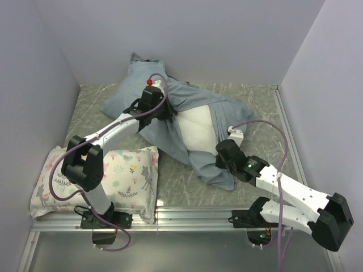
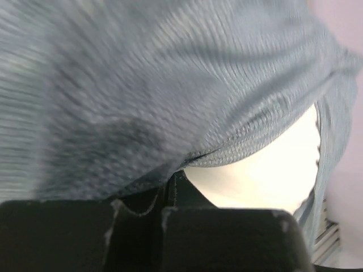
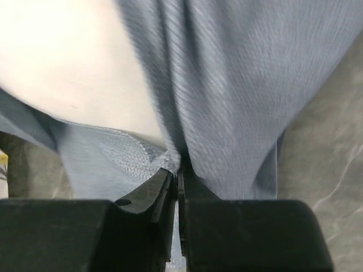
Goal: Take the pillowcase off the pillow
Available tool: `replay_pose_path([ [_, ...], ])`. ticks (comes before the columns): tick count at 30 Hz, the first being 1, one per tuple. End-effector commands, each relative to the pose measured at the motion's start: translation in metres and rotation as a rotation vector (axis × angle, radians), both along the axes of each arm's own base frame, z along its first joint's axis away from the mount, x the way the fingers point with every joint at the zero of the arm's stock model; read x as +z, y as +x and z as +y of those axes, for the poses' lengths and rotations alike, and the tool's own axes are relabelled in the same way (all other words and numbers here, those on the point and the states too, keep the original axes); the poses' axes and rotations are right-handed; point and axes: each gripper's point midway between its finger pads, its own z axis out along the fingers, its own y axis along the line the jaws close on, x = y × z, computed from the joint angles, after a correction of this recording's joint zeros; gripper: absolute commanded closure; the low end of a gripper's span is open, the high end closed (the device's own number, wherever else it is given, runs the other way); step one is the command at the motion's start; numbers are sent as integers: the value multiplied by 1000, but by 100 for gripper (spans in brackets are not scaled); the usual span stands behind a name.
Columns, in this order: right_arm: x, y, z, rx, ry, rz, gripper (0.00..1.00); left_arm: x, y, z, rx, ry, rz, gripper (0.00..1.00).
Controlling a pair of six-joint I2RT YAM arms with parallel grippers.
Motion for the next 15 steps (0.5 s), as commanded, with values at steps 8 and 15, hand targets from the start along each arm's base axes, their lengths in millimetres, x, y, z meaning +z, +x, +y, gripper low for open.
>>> replay_pose_path([
  [8,-56,-14,5,-95,149,167,92,65,35,63,130,-222,-57,100],
  [15,-81,-9,25,-101,254,211,97,40,18,53,82,-140,3,72],
])
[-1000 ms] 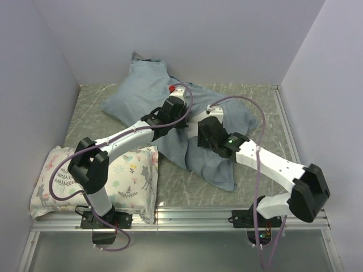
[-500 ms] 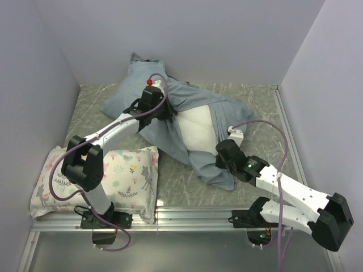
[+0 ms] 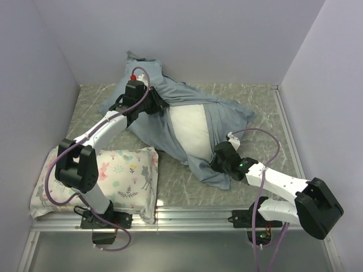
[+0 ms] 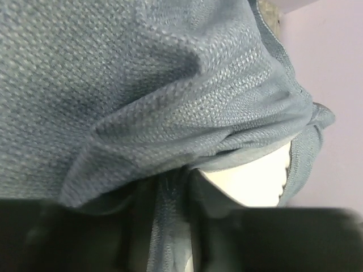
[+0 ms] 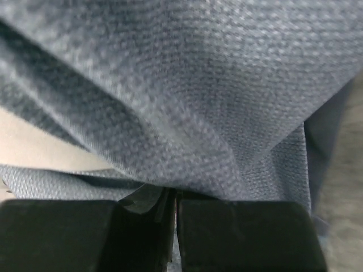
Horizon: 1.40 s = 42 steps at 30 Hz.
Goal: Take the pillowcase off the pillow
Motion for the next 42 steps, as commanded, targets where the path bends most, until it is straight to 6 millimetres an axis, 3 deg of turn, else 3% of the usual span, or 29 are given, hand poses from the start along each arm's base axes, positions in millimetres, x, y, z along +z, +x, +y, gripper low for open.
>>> replay_pose_path([
  [1,-12,-5,7,-11,51,38,97,13,-8,-1,3,84,-58,64],
  [3,-6,1,8,-14,45,21,99,33,-11,-4,8,124,-107,44],
  [6,3,8,7,-11,23,-3,100,50,-25,-12,-4,174,-145,26],
  [9,14,9,9,-3,47,-33,99,62,-52,-31,-41,248,-190,16],
  [12,25,12,9,1,58,-62,98,65,-77,-37,-41,318,-233,10],
  [14,30,14,9,-1,57,-71,98,60,-89,-36,-53,344,-233,9],
  [18,34,15,11,6,70,-79,98,53,-114,-57,-144,339,-240,6],
  [20,33,15,9,1,65,-81,98,36,-122,-69,-213,329,-202,5],
  [22,33,14,4,-16,56,-88,98,30,-124,-78,-266,338,-181,3],
  [23,33,14,2,-22,53,-90,98,18,-122,-84,-293,354,-154,1],
  [25,33,14,0,-26,46,-94,98,19,-122,-92,-329,368,-161,1],
  [29,31,15,-4,-35,27,-91,98,1,-122,-110,-392,387,-134,1],
  [33,26,15,-5,-51,23,-85,98,-10,-136,-134,-441,466,-147,1],
  [38,28,15,-7,-68,41,-97,98,-53,-130,-130,-419,597,-72,1],
  [42,30,13,-9,-76,44,-102,98,-30,-140,-130,-371,671,-159,1],
])
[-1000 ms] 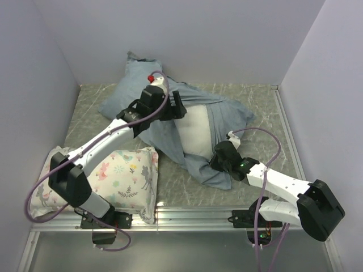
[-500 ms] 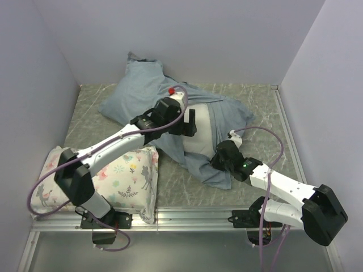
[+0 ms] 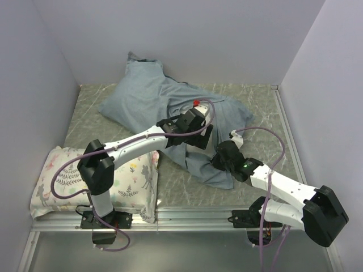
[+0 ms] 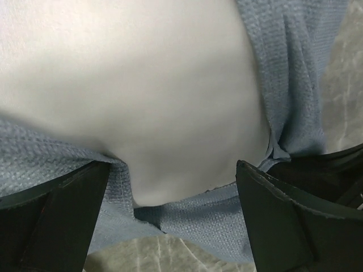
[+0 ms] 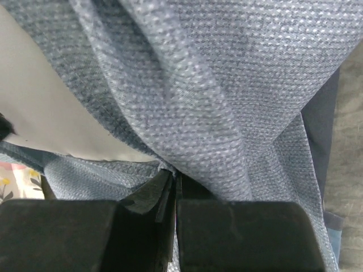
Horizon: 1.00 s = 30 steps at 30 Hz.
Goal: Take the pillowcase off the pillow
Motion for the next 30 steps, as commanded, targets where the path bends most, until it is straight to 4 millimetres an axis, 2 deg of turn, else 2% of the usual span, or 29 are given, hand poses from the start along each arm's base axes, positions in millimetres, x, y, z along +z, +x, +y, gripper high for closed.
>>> replay_pose_path([
  [1,10,6,-6,-46,13,-41,98,34,-5,5,21,25,-100,1],
  [4,12,5,-7,-42,6,-40,98,33,-6,14,36,42,-109,1],
  [5,12,5,-8,-46,3,-42,98,29,-4,18,45,62,-115,1],
  [6,13,4,-9,-45,6,-45,98,20,1,30,77,105,-108,2],
  [9,13,3,-11,-51,2,-48,98,7,14,56,138,143,-86,14],
  [10,12,3,-12,-51,1,-47,98,11,19,64,160,142,-94,20],
  [11,12,3,-12,-51,-1,-48,98,14,29,77,190,149,-100,34],
  [13,12,2,-12,-51,-2,-46,98,17,37,96,223,155,-103,47],
  [14,12,2,-12,-48,1,-48,98,19,49,113,268,155,-100,63],
  [16,13,2,-12,-47,5,-51,98,24,56,128,302,128,-95,75],
  [17,13,1,-12,-46,6,-51,98,24,62,139,338,114,-90,86],
  [19,13,1,-12,-44,3,-49,98,28,63,152,372,114,-102,89],
  [21,13,0,-13,-43,4,-50,98,30,65,163,412,116,-107,89],
  [22,13,0,-12,-40,6,-52,98,33,64,163,405,94,-99,84],
  [24,13,0,-12,-36,10,-54,98,40,62,159,390,65,-100,69],
  [25,13,-1,-11,-33,12,-52,98,46,60,155,376,41,-100,56],
  [27,14,-1,-11,-32,14,-54,98,61,56,142,345,-4,-112,46],
  [28,14,-1,-11,-31,14,-54,98,72,54,138,335,-24,-130,36],
  [30,15,-1,-11,-32,16,-57,99,92,49,130,324,-43,-172,29],
])
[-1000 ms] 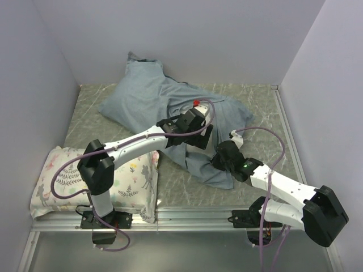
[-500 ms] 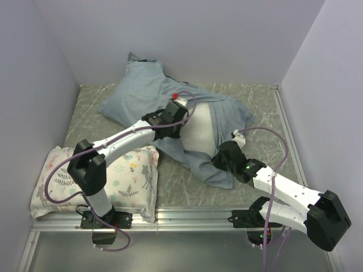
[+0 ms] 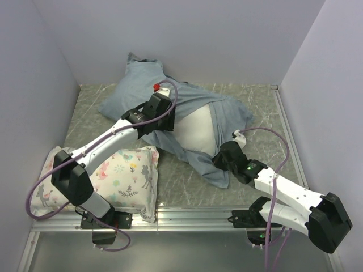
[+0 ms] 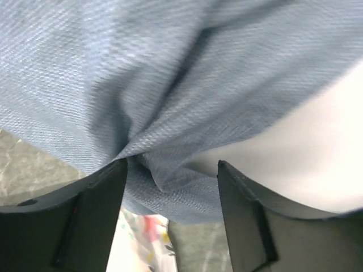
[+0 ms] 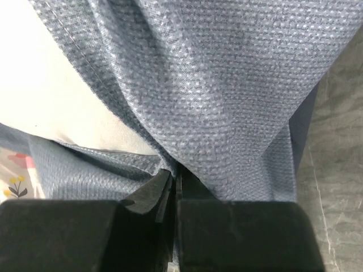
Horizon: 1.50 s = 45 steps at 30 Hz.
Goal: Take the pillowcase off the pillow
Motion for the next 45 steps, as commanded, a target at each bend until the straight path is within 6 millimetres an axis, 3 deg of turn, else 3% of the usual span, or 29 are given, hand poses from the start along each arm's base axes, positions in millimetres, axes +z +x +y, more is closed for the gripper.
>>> replay_pose_path([
  [1,1,0,-7,-14,-10,-14,99,65,-7,-17,-35,-90,-132,27],
  [6,1,-2,-9,-17,-18,-15,98,96,-26,-49,-123,-139,-182,17],
  [11,1,-1,-9,-18,-23,-14,98,85,-46,-90,-213,-130,-152,10],
  [17,2,0,-8,-19,-12,-14,99,48,-53,-122,-283,-160,-76,4],
  [21,3,0,-6,-16,-4,-17,99,11,-41,-136,-285,-100,-28,1],
  [25,1,0,-6,-19,-4,-10,99,-11,-36,-153,-313,-105,8,1],
  [27,1,0,-6,-21,-1,-12,99,-21,-36,-157,-315,-100,29,1],
  [31,2,1,-7,-27,-3,-17,99,-65,-30,-156,-286,-8,99,2],
  [32,2,1,-6,-26,-3,-15,99,-64,-25,-159,-279,-3,95,6],
  [33,3,2,-6,-28,0,-19,99,-75,-23,-160,-276,21,113,12],
  [36,2,1,-5,-28,9,-16,99,-74,-13,-167,-283,7,120,65],
  [37,2,1,-5,-28,9,-15,99,-72,-11,-169,-292,-6,123,91],
  [38,1,0,-5,-28,9,-13,98,-64,-3,-170,-287,-22,112,100],
  [45,-5,-5,-11,-38,-16,18,97,-28,38,-160,-243,-169,89,100],
])
